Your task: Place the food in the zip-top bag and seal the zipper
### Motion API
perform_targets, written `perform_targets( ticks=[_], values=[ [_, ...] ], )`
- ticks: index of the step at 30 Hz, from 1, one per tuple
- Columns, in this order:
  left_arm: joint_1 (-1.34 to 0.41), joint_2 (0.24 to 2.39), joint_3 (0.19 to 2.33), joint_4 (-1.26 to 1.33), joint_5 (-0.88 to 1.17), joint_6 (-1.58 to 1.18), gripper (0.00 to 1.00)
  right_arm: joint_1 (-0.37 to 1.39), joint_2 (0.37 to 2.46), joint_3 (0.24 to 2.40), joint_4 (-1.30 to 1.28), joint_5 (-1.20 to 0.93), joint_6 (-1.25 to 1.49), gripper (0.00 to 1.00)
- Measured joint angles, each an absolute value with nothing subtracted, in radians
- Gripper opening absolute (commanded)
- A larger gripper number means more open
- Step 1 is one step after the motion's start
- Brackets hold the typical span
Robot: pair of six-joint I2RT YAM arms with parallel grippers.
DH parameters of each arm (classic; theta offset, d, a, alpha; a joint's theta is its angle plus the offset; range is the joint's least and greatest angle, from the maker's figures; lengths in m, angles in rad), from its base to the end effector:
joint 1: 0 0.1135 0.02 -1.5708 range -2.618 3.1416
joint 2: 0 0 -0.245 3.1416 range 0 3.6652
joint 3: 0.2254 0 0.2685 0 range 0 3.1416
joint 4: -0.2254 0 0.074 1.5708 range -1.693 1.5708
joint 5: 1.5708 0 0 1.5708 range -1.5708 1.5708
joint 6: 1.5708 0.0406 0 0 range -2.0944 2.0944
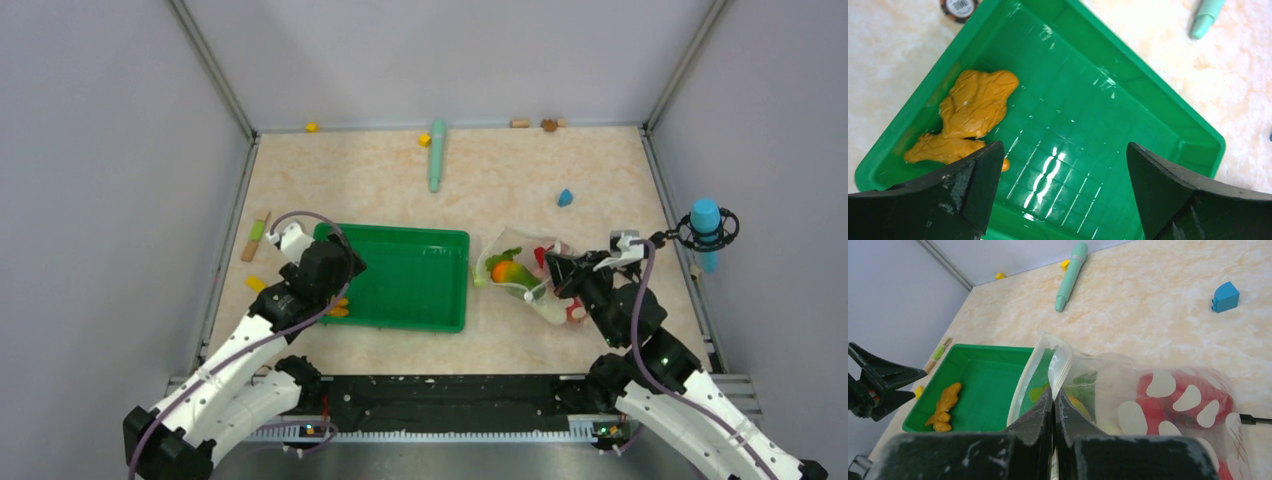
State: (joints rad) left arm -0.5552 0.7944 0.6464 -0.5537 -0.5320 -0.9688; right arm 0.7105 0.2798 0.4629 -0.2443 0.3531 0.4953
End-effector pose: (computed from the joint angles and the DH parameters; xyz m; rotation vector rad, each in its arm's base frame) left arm 0.1802 -0.0875 0.2387 -0.7094 2.0538 -0.2658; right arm 0.1174 0.0825 0.2810 0.0977 1.6636 0.6350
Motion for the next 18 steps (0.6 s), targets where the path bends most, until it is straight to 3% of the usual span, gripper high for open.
perform_targets(
  ticks=[18],
  values=[
    [-0.383, 1.019, 0.638, -0.659, -0.492, -0.990, 0.95, 0.710, 0.321, 0.417, -0.163, 0.393, 0.430, 0.00]
  ],
)
